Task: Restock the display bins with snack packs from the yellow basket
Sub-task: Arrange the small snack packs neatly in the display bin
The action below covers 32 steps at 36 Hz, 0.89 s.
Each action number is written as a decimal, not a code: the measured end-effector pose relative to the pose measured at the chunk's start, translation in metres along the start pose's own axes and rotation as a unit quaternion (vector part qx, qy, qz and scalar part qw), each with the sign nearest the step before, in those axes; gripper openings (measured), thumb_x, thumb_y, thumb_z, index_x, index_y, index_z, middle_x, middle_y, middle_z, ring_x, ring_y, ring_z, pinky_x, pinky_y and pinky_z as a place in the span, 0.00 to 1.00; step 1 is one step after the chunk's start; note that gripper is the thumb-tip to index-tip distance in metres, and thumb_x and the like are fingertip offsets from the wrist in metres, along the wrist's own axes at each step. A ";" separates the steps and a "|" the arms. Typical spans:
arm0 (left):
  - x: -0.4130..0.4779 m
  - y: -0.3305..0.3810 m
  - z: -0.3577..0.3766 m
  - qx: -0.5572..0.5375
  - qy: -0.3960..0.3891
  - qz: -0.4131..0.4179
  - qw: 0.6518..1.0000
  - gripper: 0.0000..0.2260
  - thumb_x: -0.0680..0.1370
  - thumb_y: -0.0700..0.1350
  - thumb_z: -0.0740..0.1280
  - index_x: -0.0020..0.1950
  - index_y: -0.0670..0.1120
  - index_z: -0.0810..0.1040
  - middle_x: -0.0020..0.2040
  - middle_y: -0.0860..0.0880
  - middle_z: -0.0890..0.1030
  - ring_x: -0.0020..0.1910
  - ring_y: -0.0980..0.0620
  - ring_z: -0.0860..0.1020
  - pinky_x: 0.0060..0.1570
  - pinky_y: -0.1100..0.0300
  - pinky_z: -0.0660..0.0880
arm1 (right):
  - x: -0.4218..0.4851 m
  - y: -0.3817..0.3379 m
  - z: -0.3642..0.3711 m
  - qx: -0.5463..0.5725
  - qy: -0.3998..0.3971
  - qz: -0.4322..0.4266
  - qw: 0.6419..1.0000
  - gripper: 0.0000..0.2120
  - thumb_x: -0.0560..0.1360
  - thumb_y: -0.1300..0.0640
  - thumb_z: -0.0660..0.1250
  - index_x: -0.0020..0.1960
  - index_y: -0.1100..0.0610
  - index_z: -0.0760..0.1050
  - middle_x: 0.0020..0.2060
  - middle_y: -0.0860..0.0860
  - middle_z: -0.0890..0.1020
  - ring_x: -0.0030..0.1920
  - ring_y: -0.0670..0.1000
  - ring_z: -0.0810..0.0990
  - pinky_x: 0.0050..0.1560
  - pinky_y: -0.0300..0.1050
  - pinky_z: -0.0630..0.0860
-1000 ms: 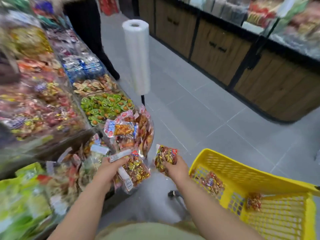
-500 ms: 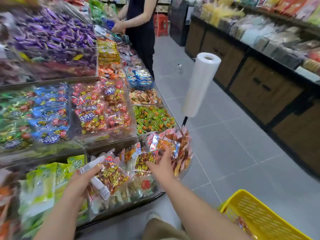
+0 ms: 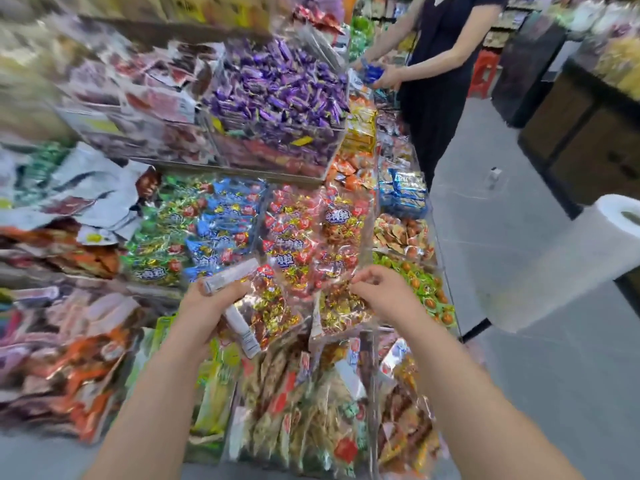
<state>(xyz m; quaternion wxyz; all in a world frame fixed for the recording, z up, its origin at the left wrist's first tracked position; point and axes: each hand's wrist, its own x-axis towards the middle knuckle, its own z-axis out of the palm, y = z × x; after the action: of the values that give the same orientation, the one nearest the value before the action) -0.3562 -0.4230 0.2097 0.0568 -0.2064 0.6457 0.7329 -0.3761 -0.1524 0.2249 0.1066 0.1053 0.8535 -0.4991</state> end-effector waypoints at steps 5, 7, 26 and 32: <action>0.024 0.025 0.000 0.053 -0.023 0.020 0.998 0.24 0.60 0.47 0.79 0.52 0.43 0.77 0.31 0.47 0.79 0.28 0.44 0.75 0.18 0.61 0.69 | 0.037 -0.028 -0.016 -0.051 0.118 -0.015 0.992 0.09 0.76 0.52 0.61 0.40 0.52 0.76 0.32 0.47 0.78 0.33 0.46 0.75 0.31 0.39 0.69; 0.036 0.031 0.002 0.049 -0.019 0.025 0.998 0.22 0.65 0.45 0.79 0.54 0.43 0.77 0.33 0.45 0.78 0.25 0.46 0.74 0.19 0.60 0.71 | 0.053 -0.035 -0.013 -0.062 0.121 0.019 0.991 0.12 0.77 0.53 0.58 0.46 0.57 0.79 0.39 0.53 0.82 0.41 0.53 0.80 0.42 0.46 0.77; 0.124 0.066 -0.010 0.073 -0.079 0.004 0.994 0.16 0.70 0.44 0.76 0.53 0.45 0.74 0.36 0.45 0.76 0.23 0.51 0.72 0.17 0.64 0.67 | 0.140 -0.053 0.018 -0.503 0.115 0.010 0.856 0.12 0.74 0.64 0.61 0.57 0.62 0.76 0.56 0.61 0.74 0.55 0.60 0.76 0.55 0.52 0.75; 0.140 0.060 -0.007 0.073 -0.082 -0.010 0.994 0.17 0.70 0.45 0.77 0.54 0.46 0.75 0.35 0.47 0.75 0.23 0.52 0.72 0.17 0.62 0.68 | 0.148 -0.036 0.031 -0.571 -0.050 -0.123 0.810 0.24 0.67 0.49 0.67 0.62 0.52 0.68 0.61 0.52 0.71 0.66 0.56 0.65 0.71 0.61 0.50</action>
<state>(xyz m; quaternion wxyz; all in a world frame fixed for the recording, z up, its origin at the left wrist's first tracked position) -0.5028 -0.4650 0.2121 0.1318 -0.1469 0.6888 0.6976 -0.5249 -0.1859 0.1971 0.1275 -0.1054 0.9841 0.0647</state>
